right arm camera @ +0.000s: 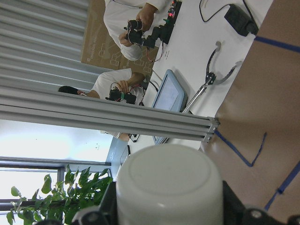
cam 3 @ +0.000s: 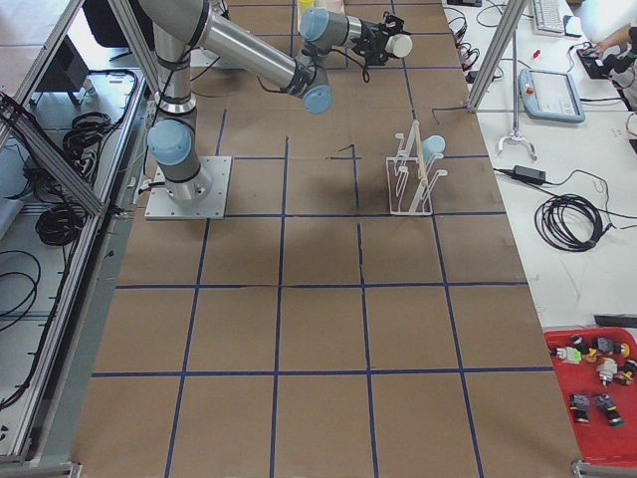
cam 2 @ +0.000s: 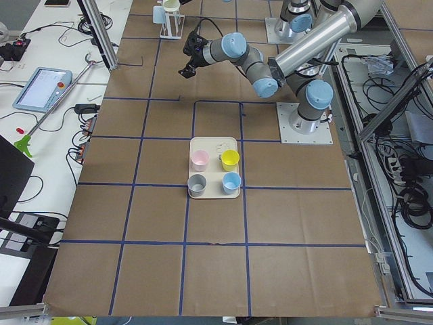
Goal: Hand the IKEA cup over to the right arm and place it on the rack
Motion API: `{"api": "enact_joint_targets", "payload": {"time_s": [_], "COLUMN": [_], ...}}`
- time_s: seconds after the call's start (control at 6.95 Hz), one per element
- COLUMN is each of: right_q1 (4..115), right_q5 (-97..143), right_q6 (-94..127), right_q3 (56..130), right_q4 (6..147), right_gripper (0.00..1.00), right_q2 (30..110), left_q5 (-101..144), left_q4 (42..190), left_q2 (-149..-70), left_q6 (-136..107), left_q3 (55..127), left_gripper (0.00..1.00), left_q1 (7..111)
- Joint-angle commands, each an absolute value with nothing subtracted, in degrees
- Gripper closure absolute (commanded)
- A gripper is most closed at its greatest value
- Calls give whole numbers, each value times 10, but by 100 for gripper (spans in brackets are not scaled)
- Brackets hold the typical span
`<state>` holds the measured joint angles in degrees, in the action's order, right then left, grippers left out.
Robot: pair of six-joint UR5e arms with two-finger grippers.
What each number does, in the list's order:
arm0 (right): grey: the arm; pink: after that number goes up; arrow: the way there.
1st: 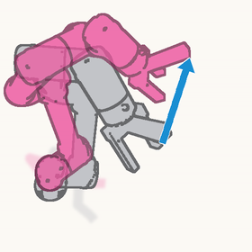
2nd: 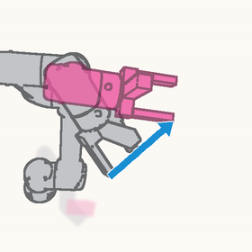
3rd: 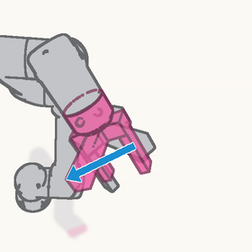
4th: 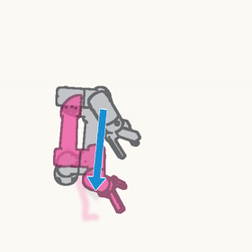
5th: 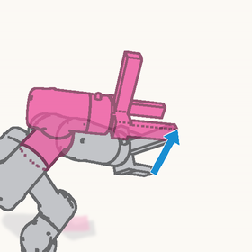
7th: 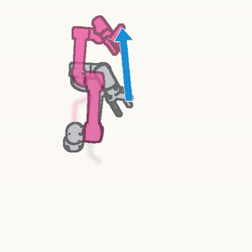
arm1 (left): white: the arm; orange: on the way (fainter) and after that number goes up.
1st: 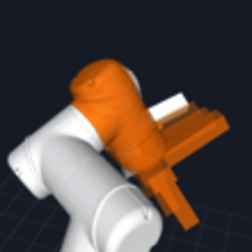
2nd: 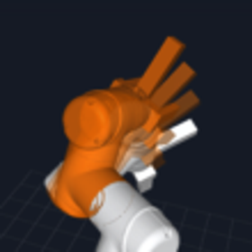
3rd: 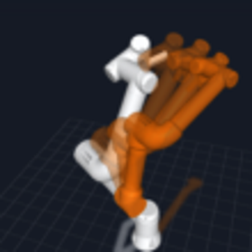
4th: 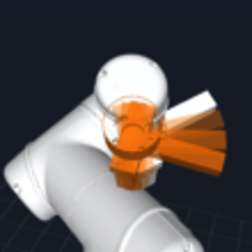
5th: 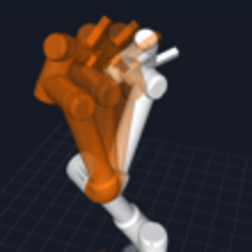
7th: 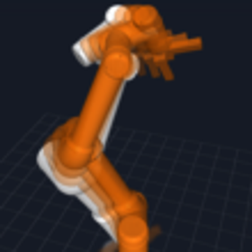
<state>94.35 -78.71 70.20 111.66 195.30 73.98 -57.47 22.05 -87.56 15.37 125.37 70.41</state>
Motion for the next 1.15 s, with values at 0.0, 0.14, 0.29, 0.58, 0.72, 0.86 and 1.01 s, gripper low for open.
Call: {"api": "enact_joint_targets", "payload": {"time_s": [0.0,0.14,0.29,0.58,0.72,0.86,1.01], "right_q1": [879,851,822,789,767,757,754], "right_q5": [-791,-811,-850,-859,-857,-852,-850], "right_q6": [526,430,339,155,96,53,13], "right_q3": [1114,1114,1107,1066,1034,993,964], "right_q4": [1956,1951,1950,1957,1959,1962,1963], "right_gripper": [91,91,92,92,92,92,92], "right_q2": [731,725,721,682,657,629,595], "left_q5": [-718,-775,-808,-845,-886,-926,-944], "left_q4": [336,474,592,766,833,900,951], "left_q2": [-878,-875,-876,-871,-868,-867,-868], "left_q6": [107,105,104,70,58,49,23], "left_q3": [1211,1156,1104,1030,997,964,942], "left_gripper": [1,1,1,1,1,1,1], "left_q1": [741,751,752,759,778,801,817]}}
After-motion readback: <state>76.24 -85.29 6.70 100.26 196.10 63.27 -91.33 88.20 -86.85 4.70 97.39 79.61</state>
